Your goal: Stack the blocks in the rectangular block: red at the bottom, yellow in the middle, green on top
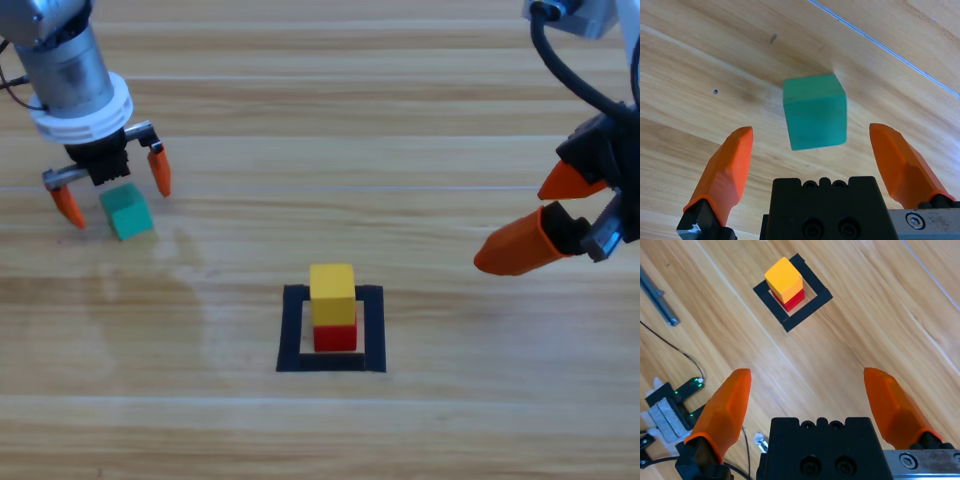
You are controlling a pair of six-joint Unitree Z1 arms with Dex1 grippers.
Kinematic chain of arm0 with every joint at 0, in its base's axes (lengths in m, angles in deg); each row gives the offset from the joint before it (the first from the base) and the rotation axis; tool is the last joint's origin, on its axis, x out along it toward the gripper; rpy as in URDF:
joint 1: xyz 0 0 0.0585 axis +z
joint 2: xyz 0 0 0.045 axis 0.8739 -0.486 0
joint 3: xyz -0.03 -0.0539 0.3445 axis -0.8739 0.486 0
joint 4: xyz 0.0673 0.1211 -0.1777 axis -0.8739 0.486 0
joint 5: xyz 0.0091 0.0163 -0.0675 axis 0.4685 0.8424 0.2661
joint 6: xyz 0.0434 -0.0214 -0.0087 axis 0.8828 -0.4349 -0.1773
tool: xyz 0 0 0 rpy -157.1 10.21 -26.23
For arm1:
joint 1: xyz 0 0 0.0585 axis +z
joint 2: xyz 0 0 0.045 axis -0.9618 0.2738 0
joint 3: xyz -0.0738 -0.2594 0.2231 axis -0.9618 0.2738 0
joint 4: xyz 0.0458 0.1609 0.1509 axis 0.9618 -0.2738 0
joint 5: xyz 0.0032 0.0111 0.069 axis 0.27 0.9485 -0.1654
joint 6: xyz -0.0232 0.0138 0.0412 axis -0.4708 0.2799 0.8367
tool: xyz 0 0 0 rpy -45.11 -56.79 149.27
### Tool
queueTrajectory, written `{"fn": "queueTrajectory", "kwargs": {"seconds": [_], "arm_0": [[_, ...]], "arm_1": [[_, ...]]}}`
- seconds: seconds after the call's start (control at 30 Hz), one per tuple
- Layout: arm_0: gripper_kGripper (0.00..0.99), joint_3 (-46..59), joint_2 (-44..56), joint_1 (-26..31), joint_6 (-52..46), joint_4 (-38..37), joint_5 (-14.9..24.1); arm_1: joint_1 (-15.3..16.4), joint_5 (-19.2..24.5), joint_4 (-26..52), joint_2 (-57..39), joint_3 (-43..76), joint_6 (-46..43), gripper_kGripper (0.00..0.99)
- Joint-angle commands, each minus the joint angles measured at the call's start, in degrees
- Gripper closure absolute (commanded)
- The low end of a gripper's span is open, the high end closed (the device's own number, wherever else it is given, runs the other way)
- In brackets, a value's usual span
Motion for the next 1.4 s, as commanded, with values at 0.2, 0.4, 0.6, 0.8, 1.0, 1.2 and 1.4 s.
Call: {"fn": "queueTrajectory", "kwargs": {"seconds": [0.2, 0.4, 0.6, 0.8, 1.0, 1.2, 1.4], "arm_0": [[0.004, 2.80, -0.40, 1.57, -0.47, -2.19, 1.00], [0.005, 3.59, -0.84, 0.07, -1.08, -3.06, 2.14], [0.027, 2.97, -1.81, -1.07, -1.17, -3.06, 3.11], [0.028, 2.53, -2.60, -2.65, -2.58, -3.06, 3.72], [0.033, 1.48, -4.09, -4.14, -4.07, -3.15, 3.99], [0.047, 0.77, -4.97, -4.41, -4.78, -3.50, 4.08], [0.047, -0.46, -5.94, -3.18, -4.07, -3.59, 3.64]], "arm_1": [[-1.62, 2.71, 2.29, 1.14, 2.21, 0.22, 0.001], [-1.62, 2.97, 2.29, 0.52, 2.74, 0.31, 0.001], [-1.62, 2.88, 2.29, -0.44, 2.83, 0.39, 0.001], [-1.62, 2.88, 2.29, -1.15, 3.18, 0.39, 0.001], [-1.62, 2.88, 2.29, -1.41, 3.27, 0.39, 0.001], [-1.62, 2.88, 2.29, -1.59, 3.35, 0.39, 0.001], [-1.62, 2.62, 2.29, -1.23, 3.27, 0.39, 0.001]]}}
